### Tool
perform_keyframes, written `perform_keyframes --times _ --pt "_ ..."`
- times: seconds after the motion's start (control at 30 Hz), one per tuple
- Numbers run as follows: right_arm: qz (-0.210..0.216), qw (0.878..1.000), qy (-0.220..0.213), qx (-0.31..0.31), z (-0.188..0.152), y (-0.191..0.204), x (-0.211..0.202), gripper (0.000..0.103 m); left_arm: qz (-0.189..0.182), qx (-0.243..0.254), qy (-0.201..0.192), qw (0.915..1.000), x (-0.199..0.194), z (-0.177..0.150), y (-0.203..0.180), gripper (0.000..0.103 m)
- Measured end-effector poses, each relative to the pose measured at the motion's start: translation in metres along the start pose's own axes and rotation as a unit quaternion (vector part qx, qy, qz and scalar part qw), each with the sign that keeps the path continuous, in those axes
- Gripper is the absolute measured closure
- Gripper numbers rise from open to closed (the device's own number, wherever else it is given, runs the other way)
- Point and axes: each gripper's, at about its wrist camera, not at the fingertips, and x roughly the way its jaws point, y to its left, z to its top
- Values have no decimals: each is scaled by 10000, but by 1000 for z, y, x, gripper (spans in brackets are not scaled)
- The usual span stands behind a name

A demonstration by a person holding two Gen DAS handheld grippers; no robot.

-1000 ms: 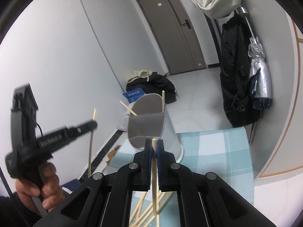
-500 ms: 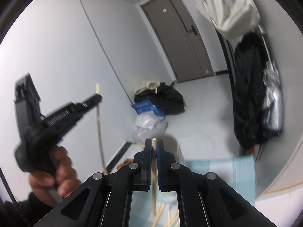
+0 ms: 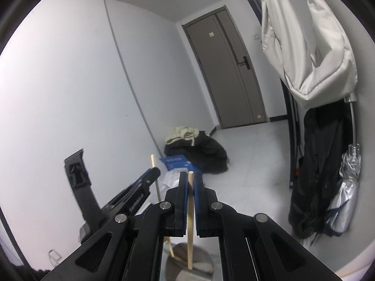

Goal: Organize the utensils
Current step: 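Raise both held chopsticks toward the holder opening, then lower both held chopsticks into the white holder compartments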

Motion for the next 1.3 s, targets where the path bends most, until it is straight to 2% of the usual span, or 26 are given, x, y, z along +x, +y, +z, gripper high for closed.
perform_keyframes --times 0.2,0.4,0.73,1.1,1.3 --pt "-34 9997 176 176 -14 -17 31 99 -88 192 -95 9997 4 -13 -6 100" --pt "-125 9991 372 183 -28 -25 45 99 -115 653 -29 9978 5 -23 -16 100" --pt "-198 9985 489 115 -38 -27 44 99 -282 803 84 9963 -6 -22 -14 100" --pt "-140 9977 667 13 -47 -23 42 99 -471 1121 501 9913 -33 -34 -17 100" --pt "-122 9955 936 -7 -60 -21 50 99 -493 1140 976 9874 -37 -43 -15 100"
